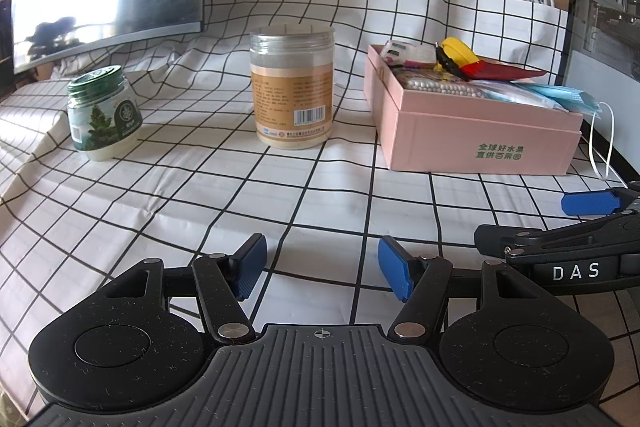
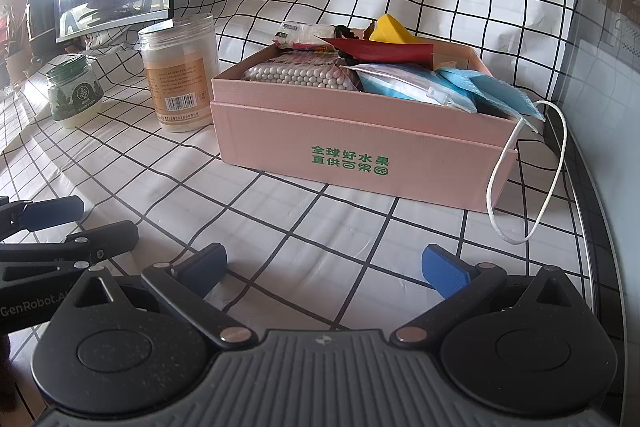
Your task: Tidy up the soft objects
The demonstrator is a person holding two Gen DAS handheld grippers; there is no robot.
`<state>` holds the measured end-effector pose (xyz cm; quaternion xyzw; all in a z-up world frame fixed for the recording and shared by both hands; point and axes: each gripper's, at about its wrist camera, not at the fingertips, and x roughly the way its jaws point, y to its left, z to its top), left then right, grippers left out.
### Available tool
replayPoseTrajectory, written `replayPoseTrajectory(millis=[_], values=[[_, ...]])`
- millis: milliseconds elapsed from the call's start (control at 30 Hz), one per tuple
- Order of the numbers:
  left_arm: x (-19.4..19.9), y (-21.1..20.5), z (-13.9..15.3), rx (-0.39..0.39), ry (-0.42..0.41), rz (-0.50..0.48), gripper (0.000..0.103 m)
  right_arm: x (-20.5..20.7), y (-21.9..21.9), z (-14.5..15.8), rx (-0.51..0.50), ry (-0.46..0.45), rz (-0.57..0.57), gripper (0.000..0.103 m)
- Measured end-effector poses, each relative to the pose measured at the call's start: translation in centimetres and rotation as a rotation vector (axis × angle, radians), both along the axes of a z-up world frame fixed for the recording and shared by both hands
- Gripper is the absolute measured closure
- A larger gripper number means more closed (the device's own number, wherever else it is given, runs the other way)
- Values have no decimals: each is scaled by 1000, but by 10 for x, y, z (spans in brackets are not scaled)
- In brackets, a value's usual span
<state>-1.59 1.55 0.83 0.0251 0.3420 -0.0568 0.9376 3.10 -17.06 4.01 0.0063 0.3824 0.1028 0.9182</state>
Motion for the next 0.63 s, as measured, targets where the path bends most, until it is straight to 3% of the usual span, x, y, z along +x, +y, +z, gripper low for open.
replayPoseTrajectory(millis=[467, 633], values=[[0, 0, 0, 1, 1, -14, 38, 0, 0, 0, 0, 0, 0, 0], [1, 4, 0, -18, 2, -29, 43, 0, 0, 0, 0, 0, 0, 0]])
